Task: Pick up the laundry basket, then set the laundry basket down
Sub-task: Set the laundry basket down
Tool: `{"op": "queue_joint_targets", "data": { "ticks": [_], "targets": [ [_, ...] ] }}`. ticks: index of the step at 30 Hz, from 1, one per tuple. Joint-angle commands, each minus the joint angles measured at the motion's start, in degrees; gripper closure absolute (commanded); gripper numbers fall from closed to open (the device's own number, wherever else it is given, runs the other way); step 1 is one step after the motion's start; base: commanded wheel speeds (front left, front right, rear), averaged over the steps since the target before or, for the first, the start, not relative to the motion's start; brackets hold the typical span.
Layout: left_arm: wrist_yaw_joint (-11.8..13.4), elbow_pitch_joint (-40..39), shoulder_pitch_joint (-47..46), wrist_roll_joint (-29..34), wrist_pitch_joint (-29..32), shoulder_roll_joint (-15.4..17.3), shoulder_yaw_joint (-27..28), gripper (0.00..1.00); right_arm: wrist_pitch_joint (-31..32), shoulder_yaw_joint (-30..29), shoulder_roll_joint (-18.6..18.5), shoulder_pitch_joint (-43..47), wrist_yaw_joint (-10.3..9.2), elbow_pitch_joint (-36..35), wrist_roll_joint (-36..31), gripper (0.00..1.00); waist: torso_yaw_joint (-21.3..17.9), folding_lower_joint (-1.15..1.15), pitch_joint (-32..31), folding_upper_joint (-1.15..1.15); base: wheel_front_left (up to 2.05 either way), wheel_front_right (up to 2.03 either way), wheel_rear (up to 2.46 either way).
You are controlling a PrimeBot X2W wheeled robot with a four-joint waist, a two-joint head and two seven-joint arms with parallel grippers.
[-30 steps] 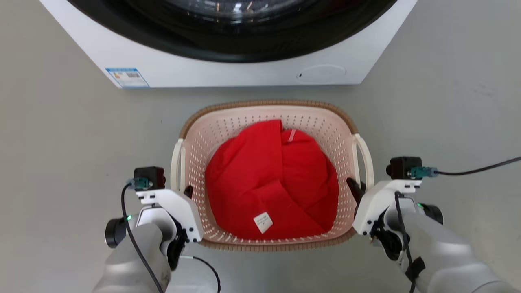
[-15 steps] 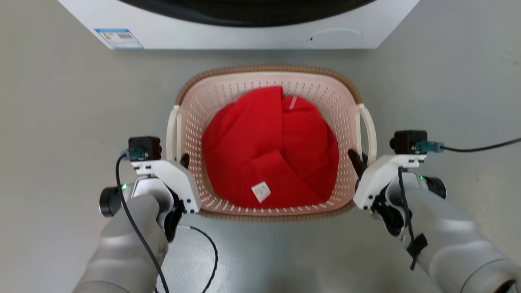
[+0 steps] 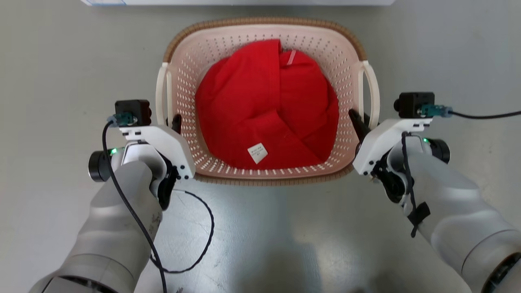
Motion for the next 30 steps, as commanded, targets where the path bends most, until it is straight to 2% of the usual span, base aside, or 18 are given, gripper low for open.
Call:
{"op": "queue_joint_targets", "data": {
  "ticks": [1,11,30],
  "targets": [
    [0.5,-0.4,-1.5,0.4,-1.0,2.4,0.7,1.0,-1.0,0.7,0.0,0.5,0.7,-0.6,0.1,1.0,0.1,0.0,1.6,0.0,0.0,0.0,0.0],
    [1.0,-0.1,-5.4,0.6,-2.8,2.5,0.3,1.0,-3.1,1.9,-0.1,-2.7,0.7,-1.0,0.5,1.0,0.5,0.0,6.4,0.0,0.0,0.0,0.0],
    [2.1,-0.6,-9.2,1.0,-4.2,2.5,0.3,1.0,-5.8,2.7,-0.4,-6.5,0.7,-1.1,1.5,1.0,1.1,0.0,11.1,0.0,0.0,0.0,0.0]
  ]
}}
